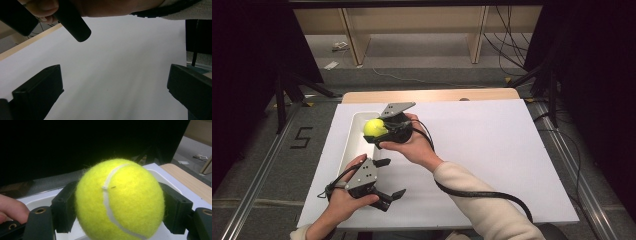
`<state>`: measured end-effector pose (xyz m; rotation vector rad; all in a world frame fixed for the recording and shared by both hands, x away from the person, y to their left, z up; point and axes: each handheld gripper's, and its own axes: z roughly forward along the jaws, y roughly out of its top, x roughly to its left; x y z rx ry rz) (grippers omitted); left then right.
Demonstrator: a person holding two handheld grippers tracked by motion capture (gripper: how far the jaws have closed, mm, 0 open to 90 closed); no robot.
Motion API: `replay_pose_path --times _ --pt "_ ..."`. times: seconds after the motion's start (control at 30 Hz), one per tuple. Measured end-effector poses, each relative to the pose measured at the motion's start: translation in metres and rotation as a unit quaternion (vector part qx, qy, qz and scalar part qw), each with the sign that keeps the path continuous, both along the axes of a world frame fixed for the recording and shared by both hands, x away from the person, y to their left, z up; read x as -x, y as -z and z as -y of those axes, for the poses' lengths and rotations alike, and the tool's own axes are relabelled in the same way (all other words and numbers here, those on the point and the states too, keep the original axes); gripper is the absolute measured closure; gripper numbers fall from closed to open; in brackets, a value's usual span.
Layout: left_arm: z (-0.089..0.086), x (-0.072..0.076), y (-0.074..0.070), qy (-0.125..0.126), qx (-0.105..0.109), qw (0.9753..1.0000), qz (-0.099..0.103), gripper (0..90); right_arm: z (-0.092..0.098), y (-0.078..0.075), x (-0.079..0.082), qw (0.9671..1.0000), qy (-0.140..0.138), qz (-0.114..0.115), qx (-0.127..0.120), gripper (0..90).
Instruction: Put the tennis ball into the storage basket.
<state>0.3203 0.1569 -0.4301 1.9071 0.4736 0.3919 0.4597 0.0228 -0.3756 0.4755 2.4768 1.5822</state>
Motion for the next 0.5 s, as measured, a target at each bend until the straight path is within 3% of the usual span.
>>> replay_pose_path --times 0.5 --pt "0.0 -0.0001 0.0 0.0 -0.001 1.0 0.001 0.0 -0.0083 -0.0005 -0.0014 1.0 -0.004 -0.001 0.004 26.6"
